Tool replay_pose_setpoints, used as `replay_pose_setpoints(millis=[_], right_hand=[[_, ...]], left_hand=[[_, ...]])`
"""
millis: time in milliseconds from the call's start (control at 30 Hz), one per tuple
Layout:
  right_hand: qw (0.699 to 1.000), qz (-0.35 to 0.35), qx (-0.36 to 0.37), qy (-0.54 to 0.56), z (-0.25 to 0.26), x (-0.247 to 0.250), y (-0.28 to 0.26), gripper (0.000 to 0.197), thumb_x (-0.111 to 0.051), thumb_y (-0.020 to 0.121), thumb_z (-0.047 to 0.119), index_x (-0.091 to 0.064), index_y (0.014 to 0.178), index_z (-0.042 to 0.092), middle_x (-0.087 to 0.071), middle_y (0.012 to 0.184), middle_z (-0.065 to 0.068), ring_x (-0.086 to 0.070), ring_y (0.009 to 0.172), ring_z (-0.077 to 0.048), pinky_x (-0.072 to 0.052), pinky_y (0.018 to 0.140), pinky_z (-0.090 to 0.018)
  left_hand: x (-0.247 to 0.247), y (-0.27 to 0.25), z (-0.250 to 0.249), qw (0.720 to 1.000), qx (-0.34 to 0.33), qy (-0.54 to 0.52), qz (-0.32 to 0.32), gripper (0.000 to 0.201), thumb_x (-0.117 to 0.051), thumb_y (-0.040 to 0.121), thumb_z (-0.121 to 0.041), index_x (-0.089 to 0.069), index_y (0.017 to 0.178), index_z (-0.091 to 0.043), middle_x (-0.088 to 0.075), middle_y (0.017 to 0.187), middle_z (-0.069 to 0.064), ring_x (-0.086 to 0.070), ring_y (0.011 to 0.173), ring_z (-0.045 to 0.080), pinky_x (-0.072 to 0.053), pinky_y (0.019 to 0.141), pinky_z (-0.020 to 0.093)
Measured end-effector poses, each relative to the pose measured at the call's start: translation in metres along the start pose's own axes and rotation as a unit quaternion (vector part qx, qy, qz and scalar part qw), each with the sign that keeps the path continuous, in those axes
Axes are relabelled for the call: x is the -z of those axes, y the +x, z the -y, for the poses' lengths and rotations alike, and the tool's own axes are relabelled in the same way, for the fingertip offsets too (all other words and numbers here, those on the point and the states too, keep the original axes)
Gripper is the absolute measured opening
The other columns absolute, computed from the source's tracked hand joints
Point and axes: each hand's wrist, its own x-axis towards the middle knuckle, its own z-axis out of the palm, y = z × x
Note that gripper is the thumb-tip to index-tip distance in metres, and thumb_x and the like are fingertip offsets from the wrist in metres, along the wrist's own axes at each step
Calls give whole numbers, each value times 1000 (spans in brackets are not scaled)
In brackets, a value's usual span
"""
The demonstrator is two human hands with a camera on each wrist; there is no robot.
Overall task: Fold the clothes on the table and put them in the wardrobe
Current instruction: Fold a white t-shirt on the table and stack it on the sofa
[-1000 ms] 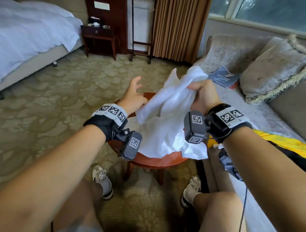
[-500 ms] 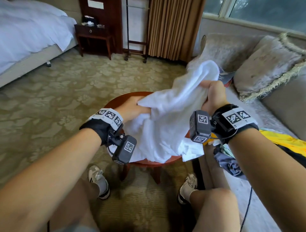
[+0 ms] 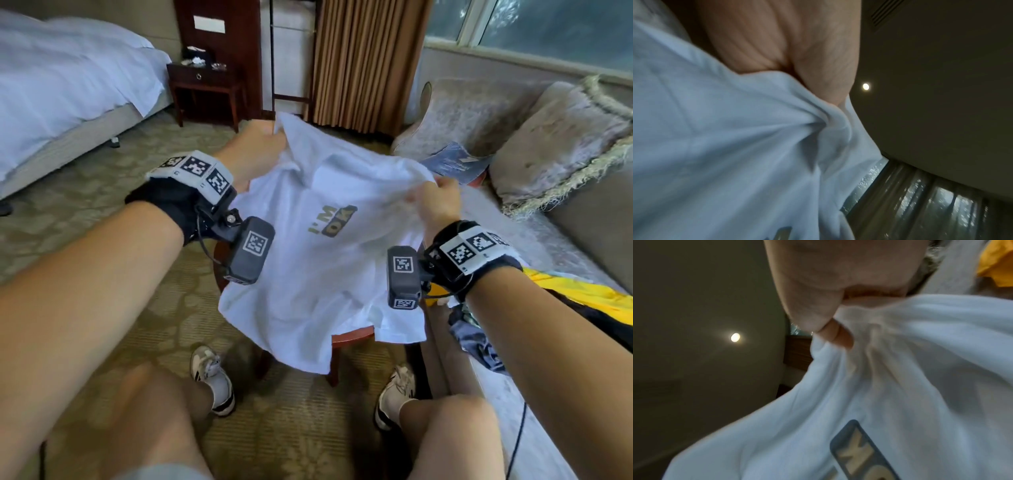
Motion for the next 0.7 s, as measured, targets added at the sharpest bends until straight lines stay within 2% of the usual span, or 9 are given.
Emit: replay_pose_setpoints(millis=[100,200,300,367,433,500,567,633,700], right_hand=[[979,140,148,-24,17,-10,-22,96,-74,66,12,-30,150,24,-35,151,1,-33,138,-17,-39,108,-37],[921,263,281,-63,36,-18,-44,113,-88,63,16,-21,153,30,-28,156,6,-26,143,-7,-29,116,-33],[895,358,264,-20,51,-21,-58,64,-81,70,4,-54,122,28,-60,120,6,-57,112,-5,-49,100,-32],[921,324,214,-40,53,-20,-61,24,-75,67,18,-68,91,20,-69,93,3,-64,90,-13,-54,84,-38],[946,277,165,-45,46,-17,-57,10,-71,67,21,-68,75,16,-68,78,1,-63,77,-14,-52,72,-34],[957,252,140,-19,40,-17,-55,4,-69,70,16,-67,72,17,-67,77,0,-63,77,-17,-52,70,-35],[970,213,118,10,36,-18,-51,8,-67,78,9,-65,73,16,-65,77,-1,-62,79,-20,-51,70,-33],[979,179,96,32,30,-16,-46,16,-64,86,6,-65,75,17,-65,79,0,-62,81,-19,-52,72,-32],[984,158,76,36,24,-13,-43,12,-63,89,10,-66,81,18,-67,85,-2,-65,87,-21,-54,79,-36]], left_hand=[[-15,-4,-10,999,-13,15,29,34,-52,93,-25,-40,61,-21,-43,69,5,-39,72,16,-31,66,31],[-33,-8,-16,996,-49,42,66,34,-52,95,-23,-45,62,-18,-47,65,0,-41,66,12,-34,62,27],[-43,-16,-20,990,-64,71,100,34,-53,97,-30,-64,77,-5,-61,78,5,-53,75,11,-44,70,22],[-44,-19,-19,989,-64,80,110,37,-51,98,-37,-65,84,-5,-61,83,6,-55,80,12,-44,76,25],[-44,-24,-16,990,-44,59,121,39,-52,96,-43,-62,91,-6,-58,87,7,-53,83,14,-41,78,29],[-43,-27,-7,984,-9,104,141,44,-62,87,-52,-61,92,-9,-61,89,4,-56,82,15,-43,77,30],[-43,-32,4,955,26,220,199,56,-78,66,-57,-65,94,-11,-67,91,1,-62,85,17,-49,77,31],[-43,-33,17,919,50,309,239,61,-88,52,-49,-64,86,-4,-69,85,7,-64,80,27,-51,72,38],[-40,-27,29,903,65,364,218,44,-88,63,-31,-63,81,0,-68,84,16,-64,79,35,-54,72,43]])
